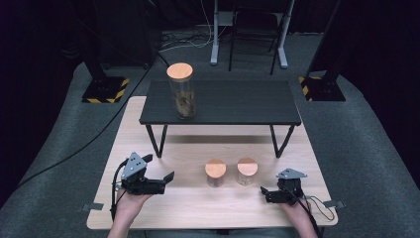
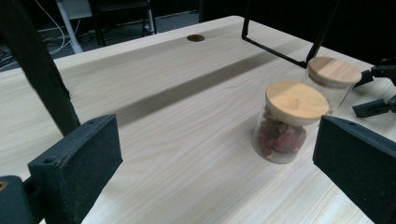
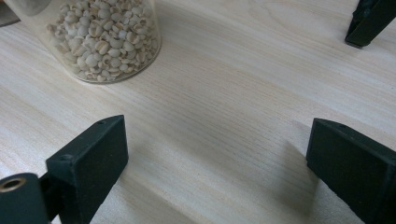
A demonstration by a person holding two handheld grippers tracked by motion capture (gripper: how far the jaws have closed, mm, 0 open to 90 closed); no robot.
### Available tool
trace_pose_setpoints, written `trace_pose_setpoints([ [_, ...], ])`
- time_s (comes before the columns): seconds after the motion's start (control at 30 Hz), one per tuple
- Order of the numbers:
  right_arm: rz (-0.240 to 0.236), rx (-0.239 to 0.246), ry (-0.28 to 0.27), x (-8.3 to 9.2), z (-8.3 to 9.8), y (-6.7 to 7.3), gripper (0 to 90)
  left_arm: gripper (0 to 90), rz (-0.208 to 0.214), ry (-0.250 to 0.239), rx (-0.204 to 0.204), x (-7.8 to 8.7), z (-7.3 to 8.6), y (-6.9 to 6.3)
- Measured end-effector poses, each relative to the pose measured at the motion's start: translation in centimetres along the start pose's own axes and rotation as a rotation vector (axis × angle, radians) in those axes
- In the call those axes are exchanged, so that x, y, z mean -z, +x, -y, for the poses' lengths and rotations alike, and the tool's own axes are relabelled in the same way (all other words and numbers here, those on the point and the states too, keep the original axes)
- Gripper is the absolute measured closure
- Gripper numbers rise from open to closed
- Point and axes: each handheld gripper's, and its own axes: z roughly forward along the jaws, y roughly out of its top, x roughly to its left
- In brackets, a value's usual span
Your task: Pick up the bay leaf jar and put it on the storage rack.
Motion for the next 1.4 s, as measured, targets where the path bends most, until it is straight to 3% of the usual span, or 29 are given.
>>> trace_pose_setpoints([
  [0.17, 0.005, -0.004, 0.002, 0.0, 0.0, 0.0, 3.9, 1.0, -0.008, 0.026, 0.028, -0.1, 1.4, 0.6],
  [0.47, 0.004, -0.003, 0.003, 0.0, 0.0, 0.0, 3.7, 1.0, -0.033, 0.057, 0.041, -0.7, 3.4, 1.4],
  [0.8, 0.000, 0.001, 0.003, 0.0, 0.0, 0.0, 3.5, 1.7, -0.059, 0.139, 0.065, -2.0, 5.6, 2.4],
  [1.0, 0.000, 0.001, 0.003, 0.0, 0.0, 0.0, 3.5, 1.9, -0.088, 0.193, 0.057, -2.8, 6.7, 2.9],
  [1.17, 0.000, 0.001, 0.003, 0.0, 0.0, 0.0, 3.5, 2.4, -0.086, 0.234, 0.084, -3.3, 7.6, 3.4],
  [1.27, 0.000, 0.001, 0.003, 0.0, 0.0, 0.0, 3.5, 2.4, -0.098, 0.265, 0.068, -3.5, 7.9, 3.5],
  [1.4, 0.000, 0.001, 0.003, 0.0, 0.0, 0.0, 3.5, 2.4, -0.072, 0.300, 0.109, -3.9, 8.4, 3.8],
])
